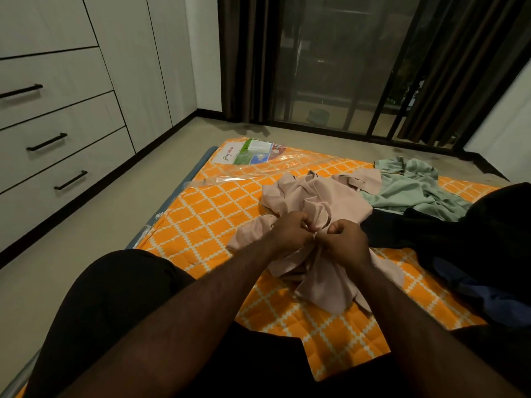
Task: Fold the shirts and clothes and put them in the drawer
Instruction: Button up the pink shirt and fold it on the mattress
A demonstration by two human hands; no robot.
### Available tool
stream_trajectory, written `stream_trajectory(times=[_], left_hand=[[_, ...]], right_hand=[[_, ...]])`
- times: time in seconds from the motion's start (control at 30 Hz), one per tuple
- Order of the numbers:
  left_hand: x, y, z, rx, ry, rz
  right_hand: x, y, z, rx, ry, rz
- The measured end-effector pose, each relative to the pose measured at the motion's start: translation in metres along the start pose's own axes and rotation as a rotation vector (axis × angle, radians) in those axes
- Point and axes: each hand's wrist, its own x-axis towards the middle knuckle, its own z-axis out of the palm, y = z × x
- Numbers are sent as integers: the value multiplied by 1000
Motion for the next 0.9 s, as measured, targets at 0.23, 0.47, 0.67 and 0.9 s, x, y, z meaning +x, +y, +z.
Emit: stream_trajectory(times=[0.23, 0.47, 0.67, 0.9], left_hand=[[0, -5, 3, 34, 22, -4], [-1, -4, 6, 32, 164, -30], [0, -6, 5, -37, 207, -32], [7, -11, 2, -154, 161, -98]], right_hand=[[0, 3, 2, 27, 9, -64], [-5, 1, 4, -31, 89, -163], [-10, -5, 4, -104, 133, -321], [-7, -2, 8, -95, 89, -335]])
